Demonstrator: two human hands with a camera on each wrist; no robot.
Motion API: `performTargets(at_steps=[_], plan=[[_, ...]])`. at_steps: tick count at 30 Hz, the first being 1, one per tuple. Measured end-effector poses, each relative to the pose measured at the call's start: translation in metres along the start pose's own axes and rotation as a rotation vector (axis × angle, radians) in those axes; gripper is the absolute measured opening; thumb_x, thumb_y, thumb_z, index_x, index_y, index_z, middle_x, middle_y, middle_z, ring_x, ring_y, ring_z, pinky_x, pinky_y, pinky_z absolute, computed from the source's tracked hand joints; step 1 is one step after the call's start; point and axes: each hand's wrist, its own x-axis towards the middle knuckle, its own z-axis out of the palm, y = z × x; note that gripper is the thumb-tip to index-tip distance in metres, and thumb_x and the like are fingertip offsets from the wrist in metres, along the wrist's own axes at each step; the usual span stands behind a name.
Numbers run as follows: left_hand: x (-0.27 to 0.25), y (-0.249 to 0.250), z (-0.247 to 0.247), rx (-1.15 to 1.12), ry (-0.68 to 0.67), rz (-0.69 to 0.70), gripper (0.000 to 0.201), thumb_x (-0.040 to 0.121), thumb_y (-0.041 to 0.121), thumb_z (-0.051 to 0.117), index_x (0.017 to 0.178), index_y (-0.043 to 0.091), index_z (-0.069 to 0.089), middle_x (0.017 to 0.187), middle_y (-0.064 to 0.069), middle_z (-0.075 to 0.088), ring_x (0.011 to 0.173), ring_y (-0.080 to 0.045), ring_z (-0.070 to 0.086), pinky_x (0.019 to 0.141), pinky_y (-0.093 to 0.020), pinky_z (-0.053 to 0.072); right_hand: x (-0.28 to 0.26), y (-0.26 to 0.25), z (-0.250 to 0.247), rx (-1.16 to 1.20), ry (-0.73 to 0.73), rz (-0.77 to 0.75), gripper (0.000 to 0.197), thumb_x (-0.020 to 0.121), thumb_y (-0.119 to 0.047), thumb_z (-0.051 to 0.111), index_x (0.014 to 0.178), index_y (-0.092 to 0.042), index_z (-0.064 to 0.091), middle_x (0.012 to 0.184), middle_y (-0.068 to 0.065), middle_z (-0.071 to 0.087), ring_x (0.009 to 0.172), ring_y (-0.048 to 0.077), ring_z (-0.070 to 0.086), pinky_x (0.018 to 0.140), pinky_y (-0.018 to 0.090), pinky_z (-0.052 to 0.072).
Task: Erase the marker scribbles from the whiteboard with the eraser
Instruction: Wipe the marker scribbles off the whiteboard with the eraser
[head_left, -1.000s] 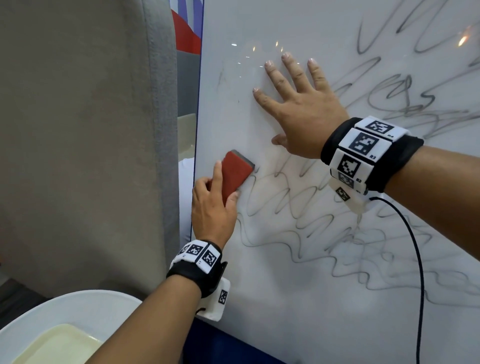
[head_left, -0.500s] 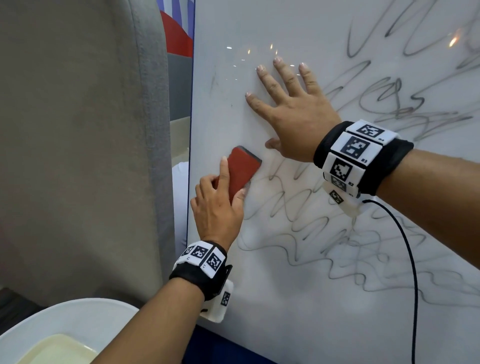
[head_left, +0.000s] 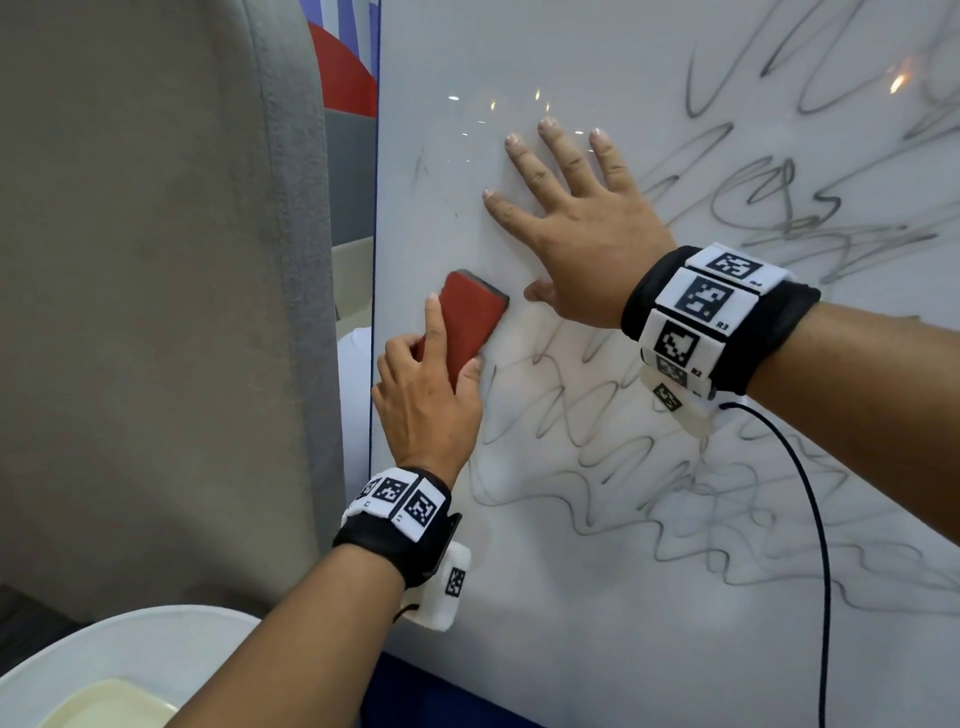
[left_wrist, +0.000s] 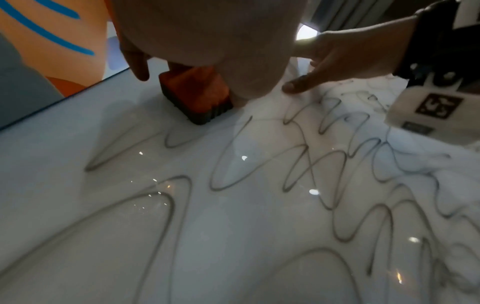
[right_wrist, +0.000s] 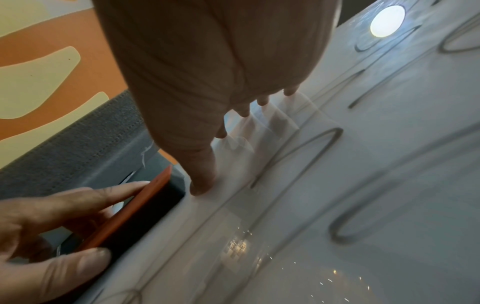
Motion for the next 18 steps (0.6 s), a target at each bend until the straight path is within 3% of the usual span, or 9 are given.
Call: performTargets(at_steps=[6, 9, 11, 15, 18], plan=[[-0.013, -0.013, 0.0, 0.123, -0.017, 0.249, 0.073, 0.088, 0.041, 0.061, 0.153, 0.029, 0.031, 0.11, -0.007, 0.049, 0.097, -0.026, 0.048, 0.077, -0.044, 0.043, 0.0, -0.001, 0.0, 0.0, 0.0, -0.004, 0.096, 0.084, -0.054, 0.068, 0.157, -0.025, 0.012, 0.165, 0.015, -0.007, 0.151, 0.038, -0.009, 0.12, 0.06, 0.001], [0.0, -0.005, -0.003, 0.026, -0.011, 0.045, 0.075, 0.09, 0.043, 0.06, 0.155, 0.031, 0.024, 0.114, -0.008, 0.046, 0.104, -0.027, 0.047, 0.083, -0.047, 0.044, -0.001, 0.0, -0.002, 0.003, -0.009, -0.006, 0.095, 0.085, -0.054, 0.067, 0.157, -0.025, 0.012, 0.165, 0.015, -0.008, 0.15, 0.038, -0.01, 0.12, 0.06, 0.001], [0.003, -0.001, -0.004, -0.002, 0.004, -0.008, 0.076, 0.09, 0.042, 0.061, 0.155, 0.03, 0.023, 0.114, -0.009, 0.046, 0.105, -0.028, 0.047, 0.084, -0.048, 0.045, -0.001, 0.0, -0.002, 0.007, -0.012, -0.005, 0.096, 0.085, -0.053, 0.068, 0.157, -0.025, 0.012, 0.165, 0.015, -0.008, 0.15, 0.038, -0.01, 0.12, 0.06, 0.001], [-0.012, -0.01, -0.003, 0.099, -0.012, 0.203, 0.078, 0.086, 0.035, 0.067, 0.152, 0.03, 0.026, 0.112, -0.009, 0.05, 0.099, -0.029, 0.049, 0.079, -0.047, 0.045, -0.001, -0.001, -0.004, 0.014, -0.025, -0.008, 0.096, 0.084, -0.053, 0.068, 0.157, -0.025, 0.011, 0.165, 0.015, -0.008, 0.15, 0.038, -0.01, 0.12, 0.06, 0.0], [-0.012, -0.016, -0.006, 0.133, -0.029, 0.268, 0.08, 0.084, 0.033, 0.071, 0.151, 0.033, 0.027, 0.112, -0.009, 0.051, 0.099, -0.028, 0.05, 0.079, -0.046, 0.045, -0.001, -0.002, -0.007, 0.011, -0.034, -0.002, 0.095, 0.085, -0.053, 0.067, 0.157, -0.025, 0.011, 0.164, 0.015, -0.008, 0.15, 0.039, -0.01, 0.12, 0.06, 0.0]])
